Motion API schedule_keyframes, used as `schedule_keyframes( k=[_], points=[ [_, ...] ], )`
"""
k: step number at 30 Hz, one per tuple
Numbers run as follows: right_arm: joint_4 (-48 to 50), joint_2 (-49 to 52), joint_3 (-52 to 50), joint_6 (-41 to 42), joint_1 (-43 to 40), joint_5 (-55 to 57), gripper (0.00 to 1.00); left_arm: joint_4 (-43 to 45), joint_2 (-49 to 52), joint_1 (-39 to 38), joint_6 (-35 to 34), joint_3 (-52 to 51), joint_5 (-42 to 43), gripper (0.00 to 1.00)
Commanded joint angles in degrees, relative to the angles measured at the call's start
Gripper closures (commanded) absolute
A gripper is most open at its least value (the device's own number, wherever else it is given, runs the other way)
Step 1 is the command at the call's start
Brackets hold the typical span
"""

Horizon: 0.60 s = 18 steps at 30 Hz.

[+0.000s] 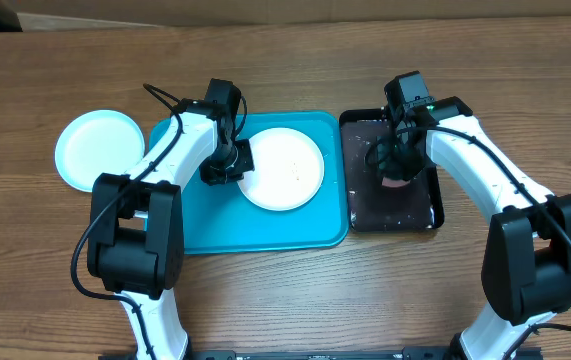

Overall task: Clean dirty plates on tray and stack at the side
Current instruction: 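Rub the sponge in the black tray's water with the right gripper, then scrub the white plate with the sponge while left gripper holds rim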

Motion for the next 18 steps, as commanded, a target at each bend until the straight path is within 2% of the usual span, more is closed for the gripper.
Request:
schedule_keyframes(
  k=[1,5,8,18],
  points=[
    [1.81,-2.21,-1.09,-0.28,0.28,-1.03,0.96,-0.28,0.66,-0.55,-0.13,-0.20,-0.63,0.96],
    [7.76,-1.95,-5.88,-0.52,0.28,-1.29,0.96,-0.35,0.66,-0.55,-0.04,-0.20,-0.68,0.96],
    [6.69,-2.21,-4.76,-1.62,0.28,-1.29,0.96,-0.33,0.66,-0.55,0.00,-0.20,-0.72,0.96],
    [-12.33,-3.04,19.58,-1.81,1.27,-3.28,0.96,-0.33,0.66,-0.55,0.13,-0.20,-1.20,0.96]
  ],
)
